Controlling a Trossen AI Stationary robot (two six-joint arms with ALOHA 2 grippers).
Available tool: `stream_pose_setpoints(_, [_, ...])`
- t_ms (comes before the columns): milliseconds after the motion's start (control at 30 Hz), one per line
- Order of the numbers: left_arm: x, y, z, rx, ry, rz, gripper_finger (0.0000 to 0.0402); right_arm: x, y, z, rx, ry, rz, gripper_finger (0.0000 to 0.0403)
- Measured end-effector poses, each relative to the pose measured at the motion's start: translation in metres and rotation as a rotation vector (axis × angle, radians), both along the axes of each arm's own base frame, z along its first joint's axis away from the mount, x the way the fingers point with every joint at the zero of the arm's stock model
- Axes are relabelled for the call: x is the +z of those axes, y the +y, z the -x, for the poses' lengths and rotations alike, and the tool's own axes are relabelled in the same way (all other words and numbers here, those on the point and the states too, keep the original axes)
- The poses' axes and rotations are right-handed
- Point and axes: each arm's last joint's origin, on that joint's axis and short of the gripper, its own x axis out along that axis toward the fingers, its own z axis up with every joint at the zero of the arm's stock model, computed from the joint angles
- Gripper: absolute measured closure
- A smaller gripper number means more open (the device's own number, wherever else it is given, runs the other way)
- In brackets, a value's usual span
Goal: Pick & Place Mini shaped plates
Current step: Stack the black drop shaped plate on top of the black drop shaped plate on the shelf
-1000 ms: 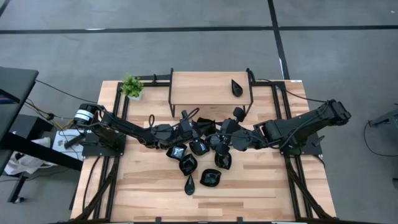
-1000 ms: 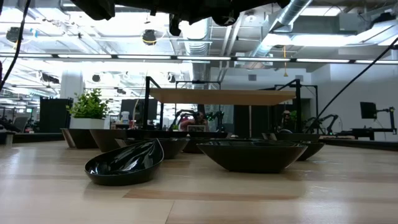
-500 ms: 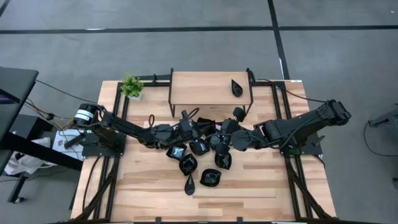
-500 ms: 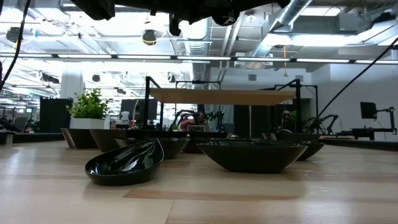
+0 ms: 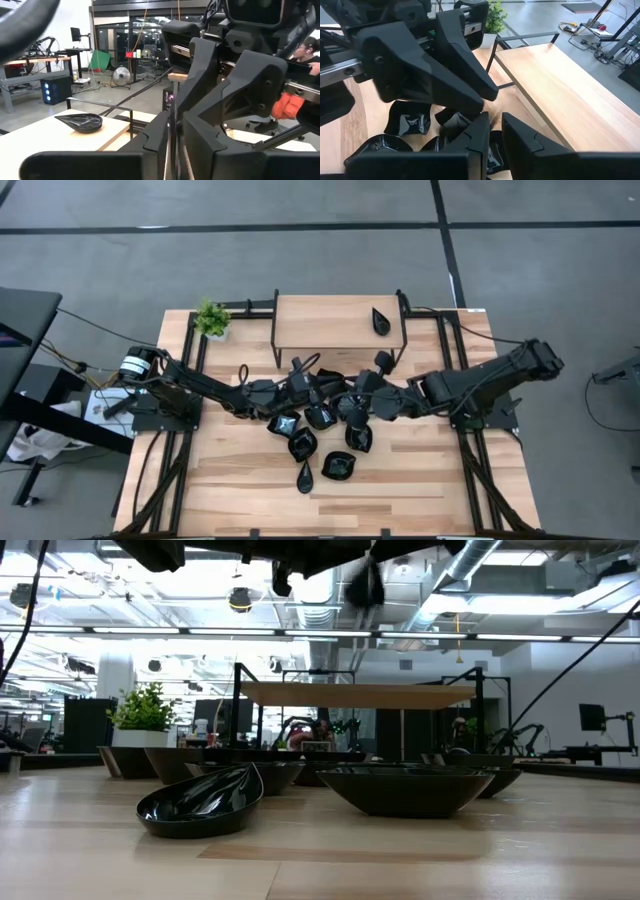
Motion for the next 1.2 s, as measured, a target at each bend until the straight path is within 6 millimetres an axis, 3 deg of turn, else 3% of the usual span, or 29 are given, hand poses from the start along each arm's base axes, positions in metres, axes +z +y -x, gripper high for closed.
stream_pose_setpoints(267, [0.0,0.0,0.0,0.001,0.001,-0.001,0.0294,0.0,0.0,0.0,-0.001,0.001,0.001,0.0374])
stream_pose_setpoints(500, [0.009,-0.007,0.009,-0.031,0.021,-0.087,0.0284,-0.005,0.0,0.003,0.019,0.068,0.003,0.0385])
stream_pose_setpoints(733, [0.038,-0.022,0.055,-0.136,0.03,-0.125,0.0285,-0.028,0.0,0.009,0.089,0.194,-0.036,0.0375])
stream_pose_setpoints(900, [0.044,-0.025,0.098,-0.21,0.039,-0.081,0.0289,-0.054,0.003,0.008,0.204,0.234,-0.077,0.037])
stream_pose_setpoints(1200, [0.009,-0.02,0.161,-0.296,0.067,0.051,0.0289,-0.084,-0.004,-0.003,0.322,0.225,-0.141,0.0368])
